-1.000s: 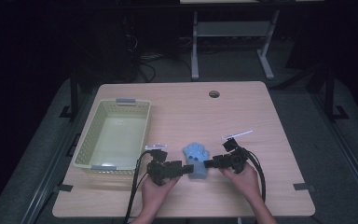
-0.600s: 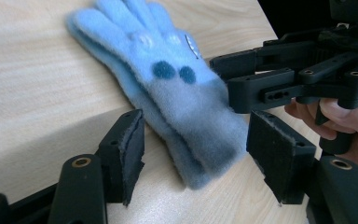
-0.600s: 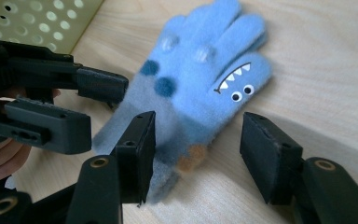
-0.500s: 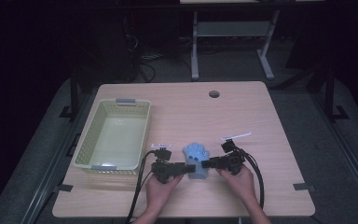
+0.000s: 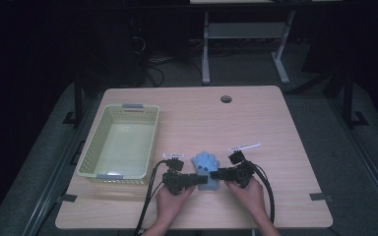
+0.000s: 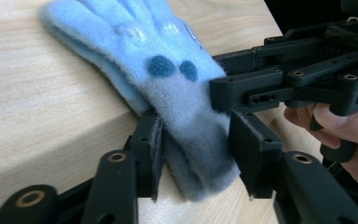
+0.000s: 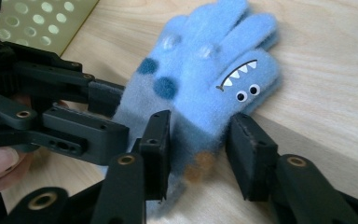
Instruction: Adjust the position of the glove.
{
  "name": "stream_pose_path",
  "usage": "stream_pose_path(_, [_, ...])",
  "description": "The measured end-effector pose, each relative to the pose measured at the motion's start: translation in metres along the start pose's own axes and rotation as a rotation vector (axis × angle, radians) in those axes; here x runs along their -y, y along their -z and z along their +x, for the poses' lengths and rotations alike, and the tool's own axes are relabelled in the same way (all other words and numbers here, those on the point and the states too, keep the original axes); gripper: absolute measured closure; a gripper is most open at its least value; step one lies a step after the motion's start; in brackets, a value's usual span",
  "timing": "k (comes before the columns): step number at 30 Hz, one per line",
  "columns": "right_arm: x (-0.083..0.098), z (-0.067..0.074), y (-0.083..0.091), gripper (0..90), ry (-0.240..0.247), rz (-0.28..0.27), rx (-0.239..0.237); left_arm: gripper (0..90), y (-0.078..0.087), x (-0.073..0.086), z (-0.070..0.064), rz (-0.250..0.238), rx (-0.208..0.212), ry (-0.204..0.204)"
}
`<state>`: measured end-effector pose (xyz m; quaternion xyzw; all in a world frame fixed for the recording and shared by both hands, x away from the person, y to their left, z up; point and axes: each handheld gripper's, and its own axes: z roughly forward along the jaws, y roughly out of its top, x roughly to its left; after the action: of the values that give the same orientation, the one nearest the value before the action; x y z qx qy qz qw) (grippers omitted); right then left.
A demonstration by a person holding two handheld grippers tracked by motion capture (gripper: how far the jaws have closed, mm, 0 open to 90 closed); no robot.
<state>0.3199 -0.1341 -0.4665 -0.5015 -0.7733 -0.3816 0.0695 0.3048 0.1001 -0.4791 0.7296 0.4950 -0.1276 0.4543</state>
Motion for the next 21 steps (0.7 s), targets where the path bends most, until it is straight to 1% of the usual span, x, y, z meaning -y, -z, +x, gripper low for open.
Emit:
stream_pose_path(1, [0.0, 0.001, -0.001, 63.2, 0.003, -0.003, 0.001, 58.7, 0.0, 0.0, 0.001, 0.002, 0.004, 0.001])
stream_pose_path(2, [0.0, 0.002, -0.001, 65.0, 0.001, -0.003, 0.005, 59.8, -0.001, 0.0, 0.001, 0.004, 0.008, 0.012])
stream_pose_path(4, [0.0, 0.003, -0.003, 67.8, -0.005, -0.001, 0.001, 61.8, -0.001, -0.001, 0.002, 0.01, 0.014, 0.016])
stream_pose_path(6, [-0.001, 0.005, -0.005, 70.4, 0.006, 0.005, 0.01, 63.5, -0.002, -0.001, 0.003, 0.012, 0.018, 0.016])
stream_pose_path(9, [-0.002, 0.006, -0.007, 73.3, 0.007, 0.006, 0.015, 66.4, -0.002, -0.002, 0.006, 0.013, 0.039, 0.032])
stream_pose_path(11, [-0.002, 0.004, -0.007, 74.4, 0.004, 0.003, 0.0, 68.6, -0.002, -0.003, 0.008, 0.014, 0.052, 0.041])
stream_pose_path(14, [-0.003, -0.001, -0.007, 76.3, -0.024, 0.002, -0.037, 70.5, -0.002, -0.004, 0.009, 0.02, 0.061, 0.04])
stream_pose_path(16, [-0.002, -0.003, -0.007, 77.0, -0.043, -0.005, -0.054, 71.1, -0.002, -0.005, 0.01, 0.02, 0.073, 0.05])
stream_pose_path(17, [-0.002, -0.004, -0.007, 77.2, -0.044, -0.007, -0.06, 71.3, -0.002, -0.005, 0.011, 0.016, 0.082, 0.06])
stream_pose_path(18, [-0.002, -0.004, -0.006, 77.5, -0.055, -0.007, -0.067, 71.5, -0.002, -0.006, 0.012, 0.018, 0.087, 0.057])
stream_pose_path(19, [-0.002, -0.004, -0.005, 77.8, -0.048, -0.013, -0.072, 71.9, -0.001, -0.006, 0.012, 0.018, 0.092, 0.058])
stream_pose_path(21, [-0.002, -0.004, -0.003, 78.6, -0.052, -0.024, -0.081, 72.6, -0.001, -0.007, 0.013, 0.018, 0.103, 0.06])
